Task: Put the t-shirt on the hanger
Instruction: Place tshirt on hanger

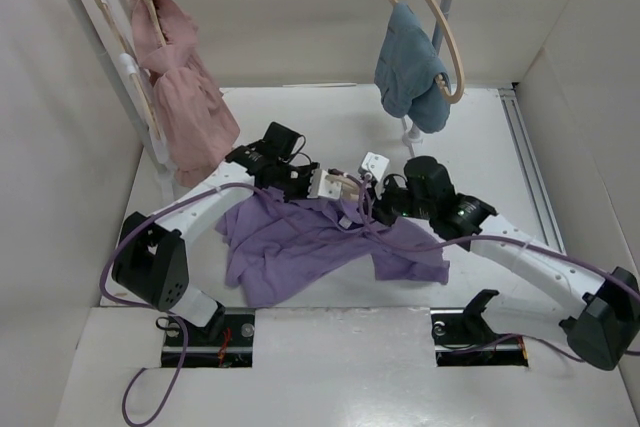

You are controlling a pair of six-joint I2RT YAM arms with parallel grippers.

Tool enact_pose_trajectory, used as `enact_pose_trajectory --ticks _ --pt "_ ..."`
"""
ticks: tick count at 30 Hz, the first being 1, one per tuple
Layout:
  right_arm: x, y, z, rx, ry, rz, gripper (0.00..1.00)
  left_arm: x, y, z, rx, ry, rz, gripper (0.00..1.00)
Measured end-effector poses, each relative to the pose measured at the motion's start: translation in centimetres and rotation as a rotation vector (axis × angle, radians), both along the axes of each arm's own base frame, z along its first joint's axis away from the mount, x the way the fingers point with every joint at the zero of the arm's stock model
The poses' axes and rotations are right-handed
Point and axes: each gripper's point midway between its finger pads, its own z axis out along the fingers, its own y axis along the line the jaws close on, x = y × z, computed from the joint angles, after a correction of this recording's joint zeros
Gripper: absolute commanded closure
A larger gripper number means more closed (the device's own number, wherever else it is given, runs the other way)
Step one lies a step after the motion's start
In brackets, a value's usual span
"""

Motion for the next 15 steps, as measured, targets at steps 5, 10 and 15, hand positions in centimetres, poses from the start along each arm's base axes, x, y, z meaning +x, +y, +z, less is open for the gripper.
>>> enact_pose_trajectory --ticks 5,10,15 --pt "-0.1 -2.1 0.7 0.041 -0.007 -0.062 1.00 0.9 -1.9 1.0 -0.048 -0.043 0.028 0.92" --pt "-0.8 -4.3 1.5 0.068 -0.018 -0.113 1.00 1.9 -2.7 2.3 -0.109 -0.059 0.074 0.89" --pt "-1.2 -5.3 2.0 0.078 -0.017 -0.145 1.00 2.8 -2.7 2.9 -0.137 -0.060 0.127 0.69"
